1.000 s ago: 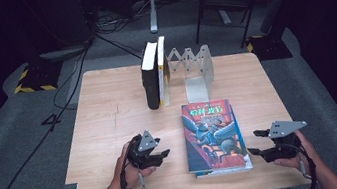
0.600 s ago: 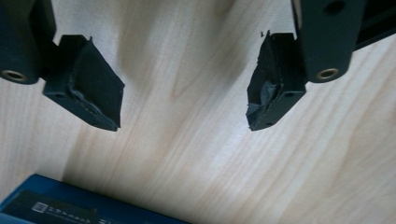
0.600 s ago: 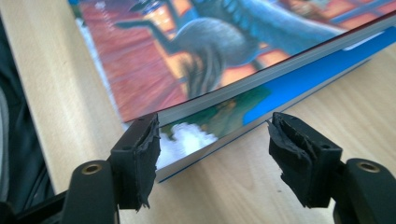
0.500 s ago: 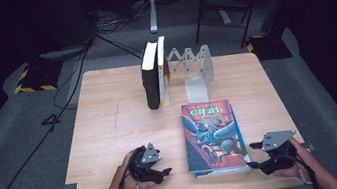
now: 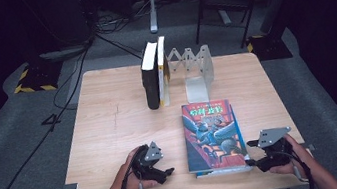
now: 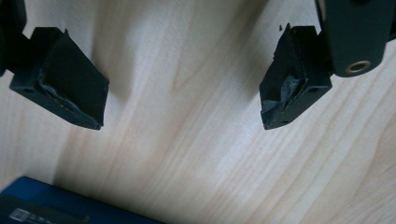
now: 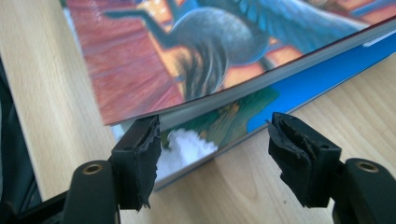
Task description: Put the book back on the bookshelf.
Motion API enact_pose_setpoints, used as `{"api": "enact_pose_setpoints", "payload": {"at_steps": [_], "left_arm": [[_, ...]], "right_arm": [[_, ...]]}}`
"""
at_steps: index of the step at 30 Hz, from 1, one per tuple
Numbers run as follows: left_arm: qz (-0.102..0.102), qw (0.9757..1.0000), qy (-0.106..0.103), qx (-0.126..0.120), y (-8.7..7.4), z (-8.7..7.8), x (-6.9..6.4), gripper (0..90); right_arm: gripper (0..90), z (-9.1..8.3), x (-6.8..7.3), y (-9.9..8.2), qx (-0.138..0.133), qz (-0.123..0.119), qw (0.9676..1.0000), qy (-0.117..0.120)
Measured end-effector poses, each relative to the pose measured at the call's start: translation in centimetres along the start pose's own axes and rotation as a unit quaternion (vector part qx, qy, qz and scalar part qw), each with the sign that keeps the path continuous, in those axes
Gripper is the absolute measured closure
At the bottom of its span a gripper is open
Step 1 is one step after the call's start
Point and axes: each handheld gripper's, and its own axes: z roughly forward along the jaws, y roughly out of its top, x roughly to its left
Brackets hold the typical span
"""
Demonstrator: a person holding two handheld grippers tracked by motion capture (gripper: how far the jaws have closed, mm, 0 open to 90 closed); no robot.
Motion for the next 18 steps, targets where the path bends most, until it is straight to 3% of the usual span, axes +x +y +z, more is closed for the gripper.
{"api": "enact_pose_setpoints", "payload": {"at_steps": [6, 12, 13, 15, 18], "left_arm": [[-0.012, 0.9998, 0.013, 0.001, 0.8, 0.7, 0.5, 14.9], [-0.014, 0.9998, 0.014, 0.001, 0.9, 0.9, 0.5, 14.8], [-0.014, 0.9998, 0.016, 0.002, 1.0, 0.9, 0.6, 14.8], [-0.015, 0.9997, 0.016, 0.001, 1.3, 1.2, 0.6, 14.8], [-0.015, 0.9998, 0.016, 0.002, 1.6, 1.5, 0.6, 14.8]], "right_arm": [[34.7, 0.2, -0.4, 0.3, -0.023, 0.026, 0.9992, -0.018], [36.9, -0.2, -0.9, 0.3, -0.018, 0.032, 0.9987, -0.035], [37.6, -1.0, -1.3, 0.3, -0.038, 0.051, 0.9973, -0.038], [37.6, -1.4, -1.5, 0.4, -0.050, 0.063, 0.9961, -0.035], [37.3, -1.8, -1.2, 1.1, -0.079, 0.083, 0.9934, -0.012]]}}
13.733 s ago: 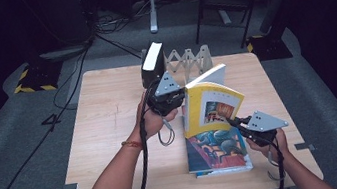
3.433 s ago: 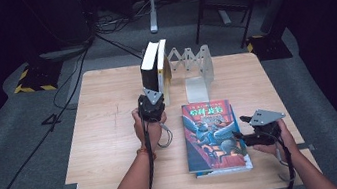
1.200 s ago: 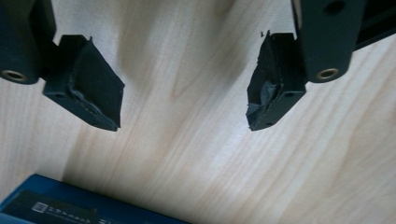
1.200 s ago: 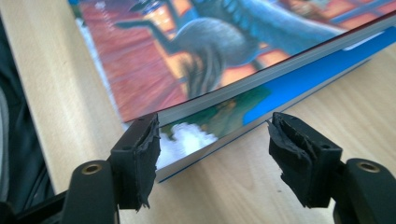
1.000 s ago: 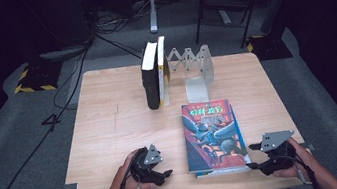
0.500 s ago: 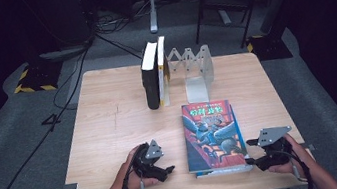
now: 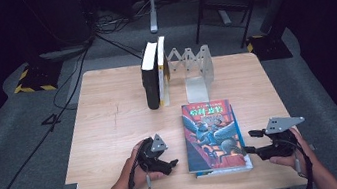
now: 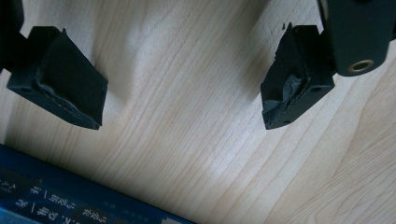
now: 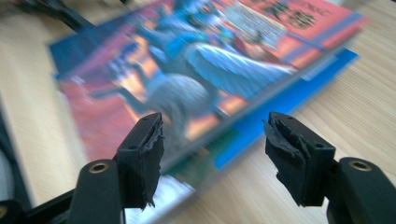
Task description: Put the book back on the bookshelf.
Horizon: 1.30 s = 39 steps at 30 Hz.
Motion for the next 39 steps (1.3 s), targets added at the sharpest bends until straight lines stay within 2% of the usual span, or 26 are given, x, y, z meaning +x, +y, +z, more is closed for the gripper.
{"api": "enact_pose_setpoints", "payload": {"at_steps": [3, 7, 9, 11, 12, 16, 18, 20, 28, 34, 36, 39], "left_arm": [[0.001, 1.0000, 0.000, -0.001, 0.2, 0.2, 0.1, 14.8], [0.000, 1.0000, -0.001, 0.000, 0.4, 0.4, 0.1, 14.8], [0.001, 1.0000, -0.001, -0.001, 0.4, 0.4, 0.1, 14.8], [0.001, 1.0000, -0.001, -0.001, 0.4, 0.4, 0.1, 14.9], [0.001, 1.0000, -0.001, -0.001, 0.4, 0.4, 0.1, 14.8], [0.000, 1.0000, -0.001, -0.002, 0.5, 0.5, 0.1, 14.8], [0.002, 1.0000, -0.002, -0.001, 0.6, 0.5, 0.1, 14.8], [0.002, 1.0000, 0.001, -0.002, 0.8, 0.7, 0.1, 14.9], [-0.007, 1.0000, 0.005, -0.003, 2.7, 2.4, 1.3, 16.7], [-0.006, 1.0000, 0.001, -0.002, 3.8, 3.5, 1.9, 19.0], [-0.006, 1.0000, -0.001, -0.005, 4.1, 3.8, 1.9, 19.0], [-0.006, 1.0000, -0.001, -0.004, 4.1, 3.8, 1.9, 19.1]], "right_arm": [[36.6, 1.0, 0.7, 0.6, 0.007, 0.004, 0.9998, 0.019], [35.5, 2.3, 0.8, 0.8, 0.020, 0.016, 0.9995, 0.019], [32.9, 3.1, 0.6, 0.8, 0.030, 0.031, 0.9990, 0.014], [29.3, 3.6, 0.5, 0.7, 0.043, 0.041, 0.9982, -0.003], [29.0, 3.8, 0.4, 0.6, 0.042, 0.046, 0.9980, -0.001], [23.9, 4.3, 0.0, 0.5, 0.047, 0.067, 0.9965, 0.015], [21.4, 4.5, -0.1, 0.5, 0.046, 0.070, 0.9963, 0.021], [19.5, 4.9, -0.7, 0.5, 0.055, 0.091, 0.9934, 0.042], [17.9, 5.3, -1.0, 1.1, 0.067, 0.078, 0.9939, 0.042], [27.9, 5.0, -1.1, 1.2, 0.057, 0.071, 0.9954, 0.028], [28.6, 5.0, -0.9, 1.3, 0.055, 0.056, 0.9966, 0.024], [31.0, 4.9, -0.7, 1.6, 0.058, 0.046, 0.9971, 0.019]]}}
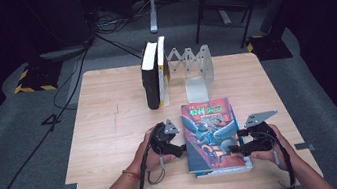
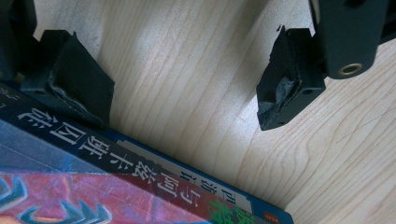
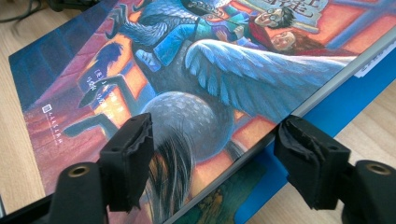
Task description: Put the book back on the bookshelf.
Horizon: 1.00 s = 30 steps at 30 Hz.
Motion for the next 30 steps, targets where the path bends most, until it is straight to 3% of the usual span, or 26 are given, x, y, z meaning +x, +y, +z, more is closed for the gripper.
{"api": "enact_pose_setpoints", "payload": {"at_steps": [4, 9, 15, 20, 24, 30], "left_arm": [[0.001, 1.0000, 0.000, -0.001, 0.0, 0.0, 0.0, 19.1], [0.000, 1.0000, 0.001, -0.001, 0.0, 0.0, 0.0, 19.2], [0.000, 1.0000, 0.002, -0.001, -0.1, 0.0, 0.0, 19.2], [0.000, 1.0000, 0.002, -0.001, -0.1, 0.0, -0.1, 19.3], [0.000, 1.0000, 0.003, -0.001, -0.1, 0.0, -0.1, 19.3], [0.000, 1.0000, 0.004, -0.001, -0.1, 0.0, -0.1, 19.3]], "right_arm": [[33.9, 0.0, 0.1, 0.2, -0.001, -0.012, 0.9999, -0.007], [48.7, -0.4, 0.2, 0.3, -0.016, -0.018, 0.9994, -0.024], [54.3, -0.3, -0.6, 0.5, -0.021, -0.017, 0.9996, 0.007], [46.6, 0.2, -1.1, 0.8, -0.029, -0.009, 0.9994, 0.019], [46.2, 0.7, -1.4, 1.3, -0.029, -0.007, 0.9993, 0.021], [61.0, 1.2, -1.5, 1.4, -0.046, -0.007, 0.9982, 0.038]]}}
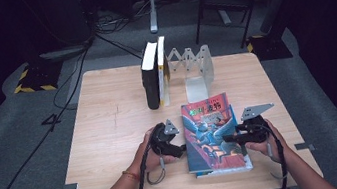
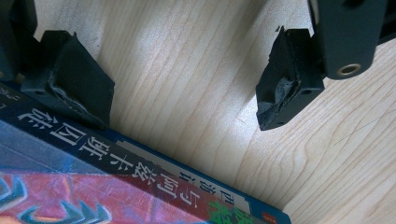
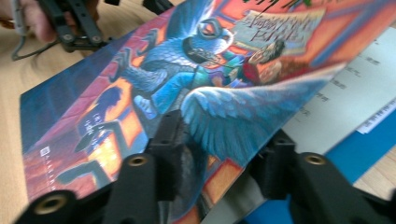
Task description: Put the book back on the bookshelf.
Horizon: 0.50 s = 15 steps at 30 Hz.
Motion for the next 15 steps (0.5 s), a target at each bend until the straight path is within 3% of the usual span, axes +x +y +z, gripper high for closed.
{"api": "enact_pose_setpoints", "payload": {"at_steps": [4, 10, 15], "left_arm": [[-0.004, 1.0000, 0.004, -0.001, -0.02, -0.05, 0.06, 20.1], [-0.012, 0.9999, 0.011, -0.005, 0.02, -0.07, 0.23, 25.3], [-0.007, 0.9998, 0.012, -0.012, 0.07, -0.09, 0.42, 35.5]], "right_arm": [[68.5, -0.16, 0.48, 0.03, -0.005, -0.021, 0.9998, 0.000], [72.7, -0.37, 0.73, -0.02, -0.013, -0.027, 0.9996, 0.004], [73.7, -0.73, 1.02, -0.02, -0.017, -0.035, 0.9992, 0.006]]}}
